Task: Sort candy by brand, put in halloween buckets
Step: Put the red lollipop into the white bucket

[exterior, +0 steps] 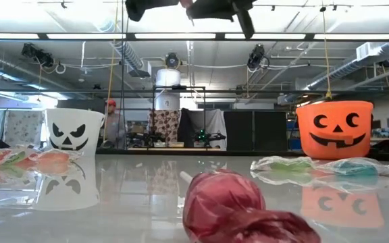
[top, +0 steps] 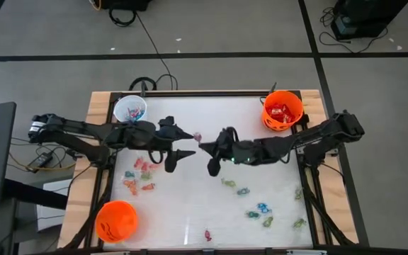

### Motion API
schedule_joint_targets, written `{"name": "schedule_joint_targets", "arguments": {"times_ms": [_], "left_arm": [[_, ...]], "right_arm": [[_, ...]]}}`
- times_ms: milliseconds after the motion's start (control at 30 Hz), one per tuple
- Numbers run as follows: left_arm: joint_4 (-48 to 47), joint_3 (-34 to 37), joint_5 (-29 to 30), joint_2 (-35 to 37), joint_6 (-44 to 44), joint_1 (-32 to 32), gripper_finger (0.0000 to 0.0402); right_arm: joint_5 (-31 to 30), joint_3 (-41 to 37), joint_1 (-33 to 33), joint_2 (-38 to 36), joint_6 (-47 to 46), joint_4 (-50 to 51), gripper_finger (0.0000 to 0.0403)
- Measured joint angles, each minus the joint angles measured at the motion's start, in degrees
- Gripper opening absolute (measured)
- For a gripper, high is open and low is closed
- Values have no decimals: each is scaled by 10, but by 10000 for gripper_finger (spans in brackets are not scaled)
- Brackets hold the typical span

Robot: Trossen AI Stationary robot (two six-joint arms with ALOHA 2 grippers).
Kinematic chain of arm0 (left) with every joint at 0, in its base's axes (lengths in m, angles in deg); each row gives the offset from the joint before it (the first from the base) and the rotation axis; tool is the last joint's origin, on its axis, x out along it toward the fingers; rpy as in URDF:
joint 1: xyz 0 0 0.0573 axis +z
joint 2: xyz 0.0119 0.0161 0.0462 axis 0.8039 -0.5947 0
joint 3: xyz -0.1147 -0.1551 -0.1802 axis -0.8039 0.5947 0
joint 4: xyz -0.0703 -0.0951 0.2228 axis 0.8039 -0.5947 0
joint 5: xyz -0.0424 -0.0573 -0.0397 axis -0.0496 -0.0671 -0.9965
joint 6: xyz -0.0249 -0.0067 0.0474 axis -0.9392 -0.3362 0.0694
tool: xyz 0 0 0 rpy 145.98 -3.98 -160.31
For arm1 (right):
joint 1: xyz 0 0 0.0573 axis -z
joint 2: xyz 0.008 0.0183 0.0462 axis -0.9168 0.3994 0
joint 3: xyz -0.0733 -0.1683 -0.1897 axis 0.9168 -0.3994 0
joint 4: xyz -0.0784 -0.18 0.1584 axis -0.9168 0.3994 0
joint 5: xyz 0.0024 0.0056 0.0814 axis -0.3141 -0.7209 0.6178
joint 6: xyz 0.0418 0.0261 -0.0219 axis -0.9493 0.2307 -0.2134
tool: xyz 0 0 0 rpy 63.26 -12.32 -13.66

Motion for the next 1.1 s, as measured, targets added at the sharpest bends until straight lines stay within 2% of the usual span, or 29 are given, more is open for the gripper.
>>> {"name": "schedule_joint_targets", "arguments": {"times_ms": [167, 400, 533, 667, 1100], "left_arm": [[37, 0, -1, -11, -8, 12, 291], [62, 0, 34, -13, -44, 45, 291], [60, 0, 33, -12, -51, 58, 291], [58, 0, 6, -13, -40, 62, 286], [89, 0, -6, -14, -30, 64, 200]], "right_arm": [[15, 0, 19, 0, 34, -19, 0], [20, 0, 21, 0, 80, -33, 0], [19, 0, 23, 0, 102, -55, 0], [19, 0, 28, 0, 109, -68, 0], [36, 0, 44, 0, 121, -74, 0]]}}
